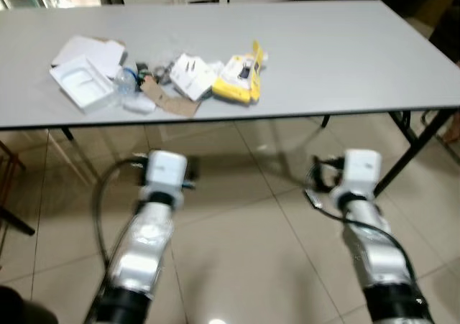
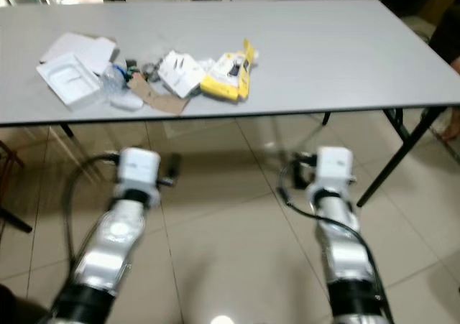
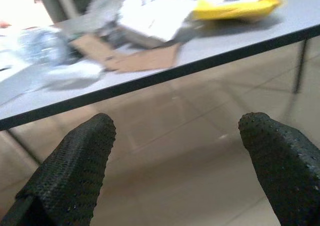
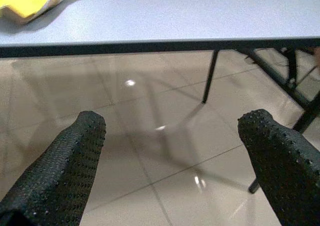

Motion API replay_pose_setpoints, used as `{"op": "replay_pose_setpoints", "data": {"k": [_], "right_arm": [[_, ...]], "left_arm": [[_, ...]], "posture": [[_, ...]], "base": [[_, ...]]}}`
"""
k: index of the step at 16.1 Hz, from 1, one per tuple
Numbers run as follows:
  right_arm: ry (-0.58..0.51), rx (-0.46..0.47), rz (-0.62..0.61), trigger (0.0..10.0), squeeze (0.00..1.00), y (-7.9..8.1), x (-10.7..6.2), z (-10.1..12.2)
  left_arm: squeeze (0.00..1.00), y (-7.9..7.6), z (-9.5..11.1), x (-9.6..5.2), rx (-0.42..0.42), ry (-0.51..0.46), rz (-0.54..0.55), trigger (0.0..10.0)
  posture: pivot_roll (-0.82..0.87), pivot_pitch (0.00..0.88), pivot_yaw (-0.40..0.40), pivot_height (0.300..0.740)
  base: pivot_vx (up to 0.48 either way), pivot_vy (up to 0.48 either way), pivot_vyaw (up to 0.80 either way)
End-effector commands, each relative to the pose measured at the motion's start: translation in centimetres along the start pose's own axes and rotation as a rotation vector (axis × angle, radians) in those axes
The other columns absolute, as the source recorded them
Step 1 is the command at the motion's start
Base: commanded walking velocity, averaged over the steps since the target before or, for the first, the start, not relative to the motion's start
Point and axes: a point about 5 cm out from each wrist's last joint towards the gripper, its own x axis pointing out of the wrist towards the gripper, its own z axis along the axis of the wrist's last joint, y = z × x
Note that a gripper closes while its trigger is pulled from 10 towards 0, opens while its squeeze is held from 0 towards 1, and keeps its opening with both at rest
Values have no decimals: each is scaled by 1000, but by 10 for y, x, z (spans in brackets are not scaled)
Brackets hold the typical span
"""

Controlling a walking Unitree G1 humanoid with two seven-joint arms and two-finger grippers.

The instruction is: Picking trash to rubbish bin

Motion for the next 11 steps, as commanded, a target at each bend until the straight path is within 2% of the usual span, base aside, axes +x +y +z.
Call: {"op": "replay_pose_setpoints", "data": {"k": [1,2,11], "right_arm": [[1,3,14,10000,0,5,-1,-1],[1,2,17,10000,0,5,-1,-1],[3,0,28,10000,0,6,0,-2]], "left_arm": [[0,8,-2,-1,-6,3,4,10000],[0,7,-1,-2,-28,-4,-16,10000],[0,17,-4,-1,-38,16,15,10000]], "posture": [[-18,182,-8,740],[-18,182,-8,740],[-17,181,-6,740]], "base": [[0,0,0],[0,0,0],[0,0,0]]}}
